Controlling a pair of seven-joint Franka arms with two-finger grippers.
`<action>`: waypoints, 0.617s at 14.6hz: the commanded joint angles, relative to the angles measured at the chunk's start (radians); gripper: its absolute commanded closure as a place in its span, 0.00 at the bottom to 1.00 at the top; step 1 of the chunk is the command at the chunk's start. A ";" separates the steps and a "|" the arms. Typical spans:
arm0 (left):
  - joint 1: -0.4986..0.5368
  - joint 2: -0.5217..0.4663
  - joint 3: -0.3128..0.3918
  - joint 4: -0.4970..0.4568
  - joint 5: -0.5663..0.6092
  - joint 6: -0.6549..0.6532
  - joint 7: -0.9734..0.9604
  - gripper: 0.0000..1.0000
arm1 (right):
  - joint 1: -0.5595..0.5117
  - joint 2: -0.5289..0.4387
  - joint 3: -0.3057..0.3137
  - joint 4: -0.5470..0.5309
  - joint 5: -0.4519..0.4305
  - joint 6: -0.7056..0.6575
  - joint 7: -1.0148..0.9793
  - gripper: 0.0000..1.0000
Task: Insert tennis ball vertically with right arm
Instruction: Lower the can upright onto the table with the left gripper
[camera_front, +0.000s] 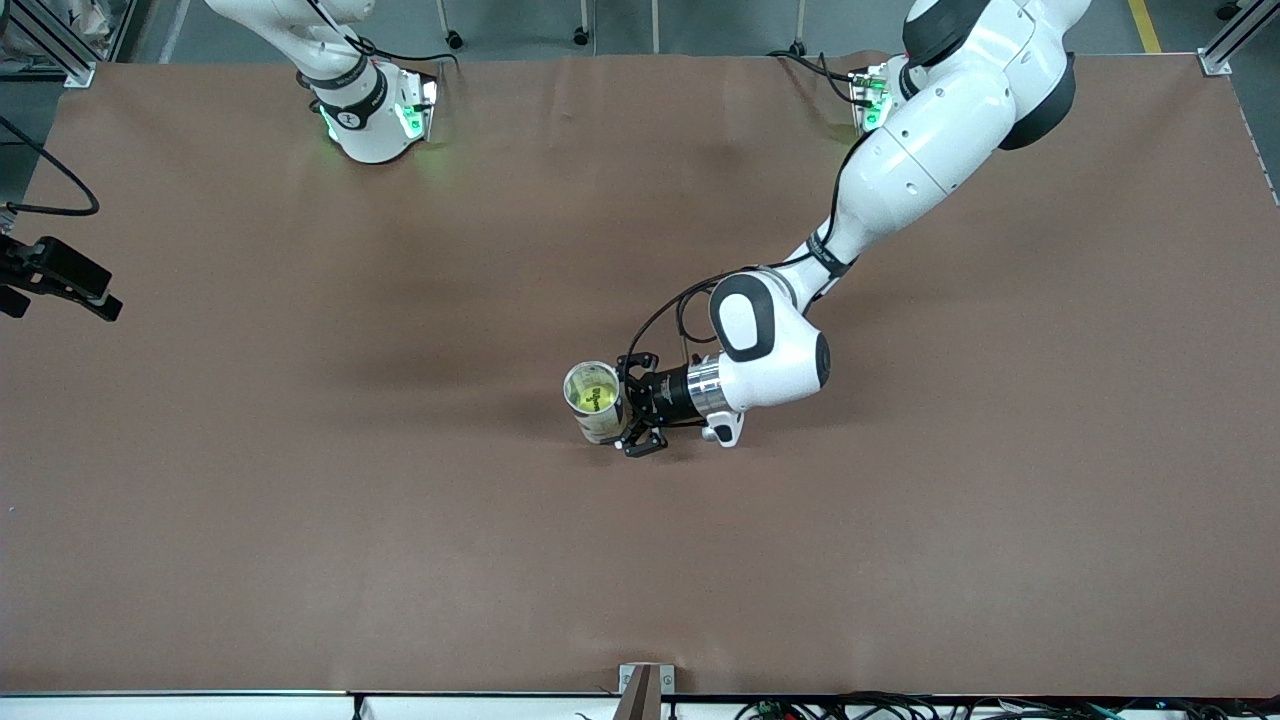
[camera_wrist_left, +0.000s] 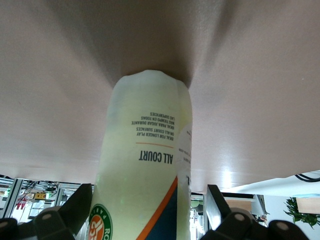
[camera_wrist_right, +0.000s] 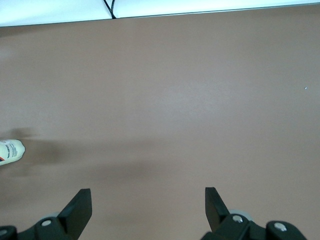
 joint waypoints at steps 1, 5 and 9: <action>0.021 -0.029 -0.008 -0.035 -0.010 0.000 0.022 0.00 | -0.008 0.007 0.007 0.016 -0.015 -0.004 -0.004 0.00; 0.024 -0.029 -0.006 -0.042 -0.008 -0.003 0.023 0.00 | -0.011 0.007 0.007 0.023 -0.017 -0.004 -0.003 0.00; 0.023 -0.033 -0.006 -0.060 -0.008 -0.003 0.029 0.00 | -0.012 0.007 0.004 0.023 -0.019 -0.004 -0.006 0.00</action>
